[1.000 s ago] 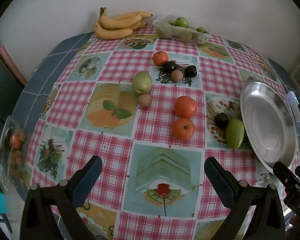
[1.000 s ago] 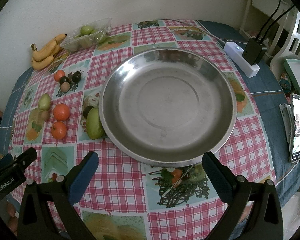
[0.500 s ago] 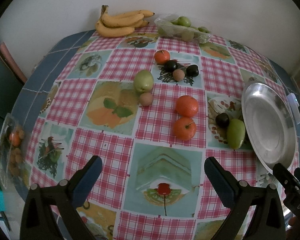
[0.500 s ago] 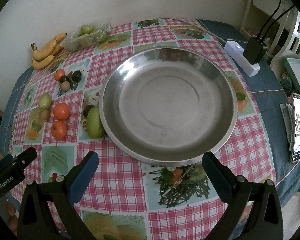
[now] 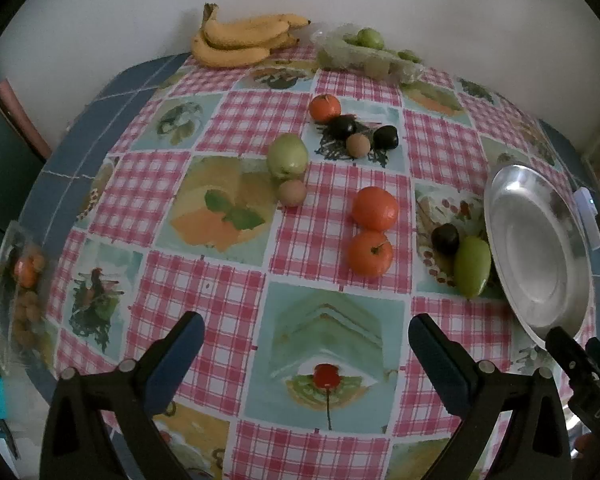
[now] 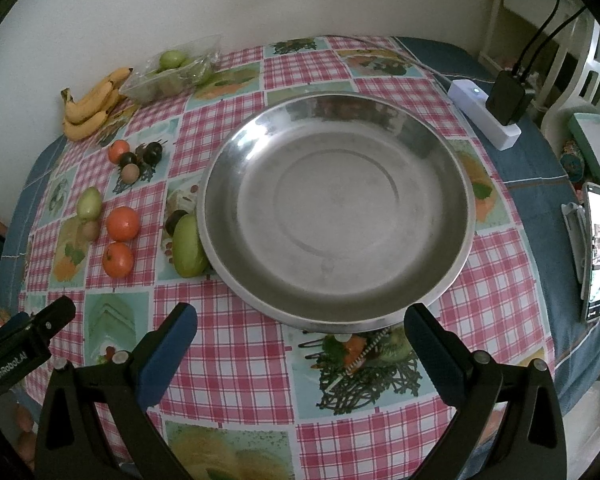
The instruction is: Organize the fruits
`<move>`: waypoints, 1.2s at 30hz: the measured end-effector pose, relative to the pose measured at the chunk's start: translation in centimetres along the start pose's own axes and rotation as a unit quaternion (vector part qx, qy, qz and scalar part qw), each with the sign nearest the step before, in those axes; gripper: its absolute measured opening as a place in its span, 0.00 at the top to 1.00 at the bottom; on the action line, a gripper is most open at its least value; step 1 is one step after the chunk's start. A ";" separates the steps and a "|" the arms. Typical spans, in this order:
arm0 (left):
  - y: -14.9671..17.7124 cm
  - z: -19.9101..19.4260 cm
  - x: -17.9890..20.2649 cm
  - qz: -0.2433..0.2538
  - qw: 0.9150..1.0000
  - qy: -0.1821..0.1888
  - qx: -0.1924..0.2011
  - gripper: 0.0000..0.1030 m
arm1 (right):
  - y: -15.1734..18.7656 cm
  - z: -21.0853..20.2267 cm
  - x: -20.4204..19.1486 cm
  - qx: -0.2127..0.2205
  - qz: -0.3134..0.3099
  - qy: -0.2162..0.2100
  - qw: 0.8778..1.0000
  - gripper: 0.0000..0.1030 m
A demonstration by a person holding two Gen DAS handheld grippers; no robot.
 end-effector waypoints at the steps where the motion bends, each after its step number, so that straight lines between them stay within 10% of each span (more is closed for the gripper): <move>1: 0.0 0.2 0.0 0.000 1.000 0.000 -0.005 0.00 | 0.0 0.0 0.0 0.000 0.000 0.000 1.000 0.00; 14: -1.0 0.8 0.8 0.020 0.999 -0.021 -0.013 0.00 | 0.0 0.0 -0.5 0.003 -0.009 -0.016 1.000 0.00; 36: -6.4 2.3 0.3 -0.101 0.995 -0.010 -0.025 0.00 | -5.6 -0.3 -4.1 0.024 -0.019 -0.078 0.996 0.00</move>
Point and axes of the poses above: each gripper's, at about its wrist camera, not at the fingertips, and z roughly the way its jaws point, x to its right, y to its underside, the point moved 1 cm from there along z, roughly the way its jaws point, and after that the axes turned 7 degrees about -y, right-handed, at the moved point
